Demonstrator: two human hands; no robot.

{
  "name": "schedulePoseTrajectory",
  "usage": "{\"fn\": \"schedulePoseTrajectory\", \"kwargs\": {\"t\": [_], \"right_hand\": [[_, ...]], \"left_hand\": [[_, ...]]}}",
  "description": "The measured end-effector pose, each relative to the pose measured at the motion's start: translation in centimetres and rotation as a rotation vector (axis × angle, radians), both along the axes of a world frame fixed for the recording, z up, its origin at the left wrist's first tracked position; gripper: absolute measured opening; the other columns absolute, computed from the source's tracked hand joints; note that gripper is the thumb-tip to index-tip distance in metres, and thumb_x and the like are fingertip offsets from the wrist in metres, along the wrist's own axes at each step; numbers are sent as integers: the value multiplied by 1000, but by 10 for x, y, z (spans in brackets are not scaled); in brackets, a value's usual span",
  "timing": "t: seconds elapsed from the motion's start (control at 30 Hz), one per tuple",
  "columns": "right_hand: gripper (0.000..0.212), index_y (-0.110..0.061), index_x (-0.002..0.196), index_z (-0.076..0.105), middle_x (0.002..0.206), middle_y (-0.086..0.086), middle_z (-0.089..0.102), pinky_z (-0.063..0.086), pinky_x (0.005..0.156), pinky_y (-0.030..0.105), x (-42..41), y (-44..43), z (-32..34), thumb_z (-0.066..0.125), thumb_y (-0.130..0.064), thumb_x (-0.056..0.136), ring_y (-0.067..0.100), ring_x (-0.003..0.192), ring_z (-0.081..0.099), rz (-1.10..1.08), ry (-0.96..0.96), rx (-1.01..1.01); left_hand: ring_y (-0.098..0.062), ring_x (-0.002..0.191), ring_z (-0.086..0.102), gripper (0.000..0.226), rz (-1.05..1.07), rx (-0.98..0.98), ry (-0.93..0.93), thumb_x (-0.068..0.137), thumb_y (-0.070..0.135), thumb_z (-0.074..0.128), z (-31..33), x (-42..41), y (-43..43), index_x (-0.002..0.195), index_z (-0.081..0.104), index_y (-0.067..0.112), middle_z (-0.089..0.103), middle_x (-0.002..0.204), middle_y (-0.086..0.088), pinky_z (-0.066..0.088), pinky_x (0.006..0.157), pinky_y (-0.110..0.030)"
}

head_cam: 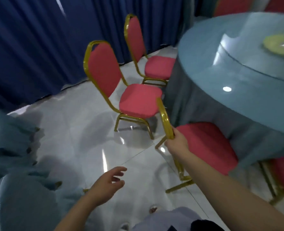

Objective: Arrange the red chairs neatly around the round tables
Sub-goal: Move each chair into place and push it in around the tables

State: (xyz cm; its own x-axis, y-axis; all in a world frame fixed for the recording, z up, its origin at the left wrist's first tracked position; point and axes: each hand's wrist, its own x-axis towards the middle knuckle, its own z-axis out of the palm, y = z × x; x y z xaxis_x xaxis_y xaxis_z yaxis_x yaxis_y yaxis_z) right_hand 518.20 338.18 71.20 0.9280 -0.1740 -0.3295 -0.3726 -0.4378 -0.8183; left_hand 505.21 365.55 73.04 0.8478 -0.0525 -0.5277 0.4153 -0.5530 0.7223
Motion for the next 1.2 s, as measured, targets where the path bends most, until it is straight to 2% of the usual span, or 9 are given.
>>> {"fn": "schedulePoseTrajectory", "kwargs": {"t": [0.13, 0.27, 0.33, 0.43, 0.53, 0.63, 0.8, 1.03, 1.2], "right_hand": [[52, -27, 127, 64, 101, -1, 71, 54, 79, 30, -55, -5, 8, 66, -5, 80, 19, 94, 66, 5, 35, -17], [38, -47, 100, 68, 74, -22, 69, 46, 57, 12, -144, -14, 18, 66, -13, 81, -4, 69, 62, -13, 67, -74], [21, -45, 87, 68, 69, -21, 68, 49, 59, 19, -186, -18, 27, 67, -28, 75, -2, 66, 64, -11, 146, -148], [32, -36, 99, 70, 88, -9, 70, 56, 81, 36, -239, -20, 29, 72, -19, 72, 12, 85, 66, 24, 315, -210], [53, -51, 112, 62, 105, -15, 63, 49, 85, 25, -288, -6, 29, 71, -20, 69, 9, 97, 59, 61, 396, -246], [55, -64, 104, 60, 98, -29, 62, 41, 77, 10, -326, 19, 22, 62, -26, 65, -5, 91, 55, -9, 366, -335], [45, -41, 116, 66, 119, -15, 63, 47, 97, 37, -343, 36, 3, 68, -39, 71, 17, 114, 57, -361, 313, -638], [34, -40, 117, 62, 119, -8, 57, 52, 92, 42, -313, 6, -4, 66, -39, 84, 18, 117, 48, -438, 373, -581], [34, -36, 118, 63, 120, -3, 54, 50, 94, 46, -267, -72, 2, 71, -35, 85, 23, 118, 46, -457, 377, -542]], "left_hand": [[-7, 106, 62, 38, -223, 7, 11, 93, 19, 66, 14, 36, 24, 117, 60, 47, 60, 126, 7, 52, 80, -21], [-17, 131, 44, 68, -423, 98, -202, 86, 23, 75, 28, 69, 15, 143, 43, 38, 41, 148, 2, 44, 105, -35], [-23, 142, 31, 89, -542, 128, -276, 79, 23, 80, 27, 70, -2, 151, 29, 38, 26, 157, 1, 35, 114, -40], [-25, 149, 15, 105, -724, 206, -349, 74, 30, 84, 10, 59, -24, 154, 17, 44, 8, 163, 1, 25, 119, -42], [-24, 146, 25, 83, -941, 328, -385, 76, 37, 79, -11, 44, -29, 147, 37, 44, 27, 158, 3, 27, 116, -39], [-10, 105, 61, 36, -1102, 270, -368, 77, 37, 72, -20, 28, -22, 111, 67, 46, 67, 111, 17, 46, 90, -28], [-4, 91, 58, 22, -1116, 223, -453, 83, 35, 68, -24, 15, -26, 103, 70, 45, 64, 99, 21, 52, 82, -34], [-5, 97, 57, 33, -1046, 220, -394, 83, 30, 73, -33, 38, -61, 112, 70, 45, 60, 110, 23, 54, 81, -32], [-2, 80, 58, 20, -1024, 214, -368, 85, 30, 69, -27, 73, -134, 97, 69, 47, 58, 89, 23, 51, 67, -26]]}}
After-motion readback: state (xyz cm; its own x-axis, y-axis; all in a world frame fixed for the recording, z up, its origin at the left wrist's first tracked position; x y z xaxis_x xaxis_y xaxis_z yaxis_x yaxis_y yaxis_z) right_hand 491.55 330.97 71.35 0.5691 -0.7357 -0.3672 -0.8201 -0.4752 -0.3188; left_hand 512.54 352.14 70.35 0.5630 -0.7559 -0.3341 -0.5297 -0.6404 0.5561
